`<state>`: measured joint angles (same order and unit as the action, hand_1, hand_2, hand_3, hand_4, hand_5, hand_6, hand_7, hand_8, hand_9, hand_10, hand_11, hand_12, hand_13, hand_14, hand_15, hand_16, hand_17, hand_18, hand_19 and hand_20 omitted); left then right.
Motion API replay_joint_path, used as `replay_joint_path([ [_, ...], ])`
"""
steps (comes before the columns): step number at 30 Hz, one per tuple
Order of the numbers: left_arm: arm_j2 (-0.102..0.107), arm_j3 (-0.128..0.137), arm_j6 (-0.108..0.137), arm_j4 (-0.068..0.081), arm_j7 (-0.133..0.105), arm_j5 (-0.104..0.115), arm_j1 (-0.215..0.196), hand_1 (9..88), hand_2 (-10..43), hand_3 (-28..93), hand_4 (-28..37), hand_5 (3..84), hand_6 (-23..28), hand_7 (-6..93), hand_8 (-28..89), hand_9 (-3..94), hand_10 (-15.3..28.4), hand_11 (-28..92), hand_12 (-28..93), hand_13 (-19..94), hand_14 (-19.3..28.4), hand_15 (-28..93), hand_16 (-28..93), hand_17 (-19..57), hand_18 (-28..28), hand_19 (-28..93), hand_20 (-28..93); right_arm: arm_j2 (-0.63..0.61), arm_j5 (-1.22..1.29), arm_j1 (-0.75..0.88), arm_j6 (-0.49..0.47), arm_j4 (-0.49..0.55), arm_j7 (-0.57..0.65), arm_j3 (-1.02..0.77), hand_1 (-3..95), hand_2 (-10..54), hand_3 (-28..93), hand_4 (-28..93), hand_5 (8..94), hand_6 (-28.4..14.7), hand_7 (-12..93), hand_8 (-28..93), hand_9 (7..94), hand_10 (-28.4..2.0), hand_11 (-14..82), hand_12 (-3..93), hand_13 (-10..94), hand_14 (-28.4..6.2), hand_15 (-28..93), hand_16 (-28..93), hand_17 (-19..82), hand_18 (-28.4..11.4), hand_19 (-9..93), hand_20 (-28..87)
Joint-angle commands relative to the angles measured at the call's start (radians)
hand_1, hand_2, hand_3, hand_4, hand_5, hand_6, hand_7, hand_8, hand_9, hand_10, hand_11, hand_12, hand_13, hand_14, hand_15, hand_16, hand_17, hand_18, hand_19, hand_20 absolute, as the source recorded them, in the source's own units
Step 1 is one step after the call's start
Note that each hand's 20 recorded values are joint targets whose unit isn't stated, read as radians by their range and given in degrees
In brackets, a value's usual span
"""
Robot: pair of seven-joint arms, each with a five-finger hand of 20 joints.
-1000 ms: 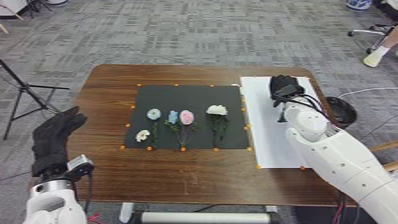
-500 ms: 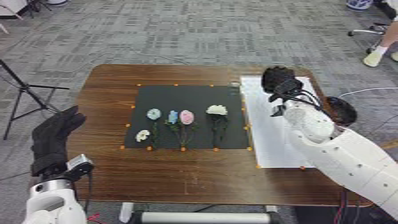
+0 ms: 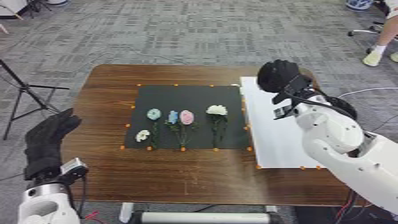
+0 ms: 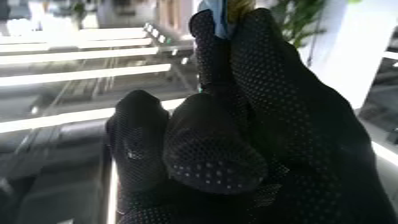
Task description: Arrange flowers
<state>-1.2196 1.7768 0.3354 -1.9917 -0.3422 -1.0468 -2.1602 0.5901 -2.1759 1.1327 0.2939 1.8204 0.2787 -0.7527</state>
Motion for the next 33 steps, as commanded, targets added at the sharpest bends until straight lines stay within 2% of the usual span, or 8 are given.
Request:
replay_joint_path([
  [1, 0.011, -0.018, 0.004, 0.0, 0.015, -0.005, 0.022, 27.4, 9.6, 67, -28.3, 53.9, 3.5, 17.5, -7, 53.9, 15.1, 25, 13, 45, 19.0, 25, 0, 11.4, 12.9, 16, 22, -0.012, 0.02, 0.083, -0.03, 0.054, -0.029, 0.061, 65.4, -9.5, 57, -16, 79.7, 0.9, 21, 6, 89.0, -8.4, 6.0, 35.1, 92, 0.8, 65, 34, 61, -16.3, 93, 60],
  [10, 0.014, -0.023, 0.002, 0.003, 0.023, -0.006, 0.027, 27.4, 9.7, 67, -28.3, 53.9, 3.4, 17.6, -7, 53.9, 15.1, 25, 13, 45, 19.0, 25, 0, 11.1, 12.8, 15, 22, 0.03, 0.059, 0.091, -0.029, 0.048, -0.011, 0.073, 65.4, -9.5, 56, -16, 79.6, 1.0, 21, 6, 89.0, -8.5, 5.9, 35.0, 92, 0.8, 65, 34, 61, -16.3, 93, 60],
  [22, 0.005, -0.026, -0.005, 0.004, 0.018, -0.004, 0.027, 27.4, 9.7, 67, -28.3, 53.8, 3.4, 17.6, -7, 53.9, 15.2, 25, 13, 45, 19.1, 25, 0, 10.6, 12.8, 15, 21, 0.129, 0.085, 0.008, -0.049, -0.023, -0.008, 0.185, 64.6, -9.5, 56, -15, 79.3, 1.7, 21, 6, 88.9, -9.9, 4.9, 33.7, 92, 0.5, 64, 34, 61, -16.5, 93, 60],
  [31, 0.002, -0.027, 0.0, 0.003, 0.018, -0.004, 0.027, 27.3, 9.8, 67, -28.3, 53.9, 3.4, 17.4, -7, 53.9, 15.2, 25, 13, 44, 19.1, 25, 0, 10.4, 12.9, 15, 21, 0.139, 0.059, 0.002, -0.027, -0.035, -0.006, 0.192, 64.4, -9.5, 56, -15, 79.5, 1.9, 21, 5, 88.8, -10.2, 4.5, 32.7, 92, 0.3, 64, 34, 60, -16.8, 93, 60],
  [33, 0.003, -0.027, 0.0, 0.003, 0.02, -0.003, 0.028, 27.2, 9.8, 67, -28.3, 53.9, 3.4, 17.5, -7, 53.8, 15.2, 25, 13, 44, 19.1, 25, 0, 10.3, 12.9, 15, 21, 0.133, 0.064, 0.008, -0.054, -0.025, -0.007, 0.185, 64.0, -9.5, 56, -15, 79.3, 1.8, 21, 5, 88.4, -9.9, 4.5, 32.9, 92, 0.3, 64, 34, 60, -16.8, 93, 60],
])
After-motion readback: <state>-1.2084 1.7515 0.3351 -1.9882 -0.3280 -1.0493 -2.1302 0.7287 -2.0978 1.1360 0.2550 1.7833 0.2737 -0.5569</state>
